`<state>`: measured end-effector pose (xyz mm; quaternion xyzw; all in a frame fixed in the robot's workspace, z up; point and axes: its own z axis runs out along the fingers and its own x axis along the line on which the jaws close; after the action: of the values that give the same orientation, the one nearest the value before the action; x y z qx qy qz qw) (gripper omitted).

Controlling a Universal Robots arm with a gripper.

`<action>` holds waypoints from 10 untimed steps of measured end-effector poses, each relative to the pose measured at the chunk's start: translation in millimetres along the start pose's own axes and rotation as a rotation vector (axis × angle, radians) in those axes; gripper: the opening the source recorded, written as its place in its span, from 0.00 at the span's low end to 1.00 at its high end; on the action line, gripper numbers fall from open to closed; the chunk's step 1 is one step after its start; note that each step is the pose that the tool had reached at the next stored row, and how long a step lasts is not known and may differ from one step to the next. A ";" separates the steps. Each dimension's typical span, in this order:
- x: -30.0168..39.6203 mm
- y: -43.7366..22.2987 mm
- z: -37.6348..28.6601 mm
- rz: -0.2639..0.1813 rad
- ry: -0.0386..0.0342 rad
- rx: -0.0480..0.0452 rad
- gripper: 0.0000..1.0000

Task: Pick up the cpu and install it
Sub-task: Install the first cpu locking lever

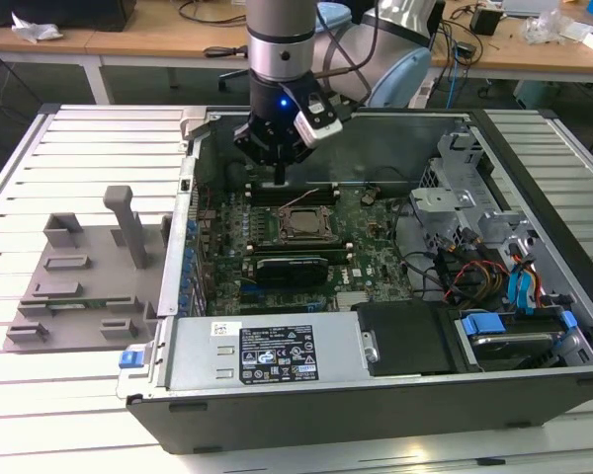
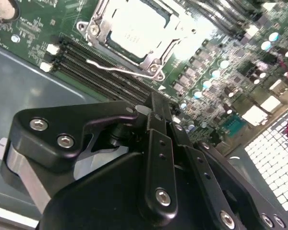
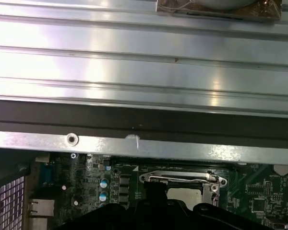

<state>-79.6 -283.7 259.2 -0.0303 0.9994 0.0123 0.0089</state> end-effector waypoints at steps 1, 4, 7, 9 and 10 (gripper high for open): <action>0.0 0.0 0.4 0.000 -0.0009 -0.0146 0.11; -0.2 -2.8 4.0 -0.002 -0.0022 -0.0367 0.11; -7.6 -4.1 13.4 -0.028 0.0032 -0.0376 0.11; -11.0 -4.4 17.0 -0.034 0.0053 -0.0378 0.11; -11.5 -4.6 19.1 -0.034 0.0056 -0.0379 0.11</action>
<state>-67.5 -287.1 240.2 -0.0475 0.9984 0.0309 0.0057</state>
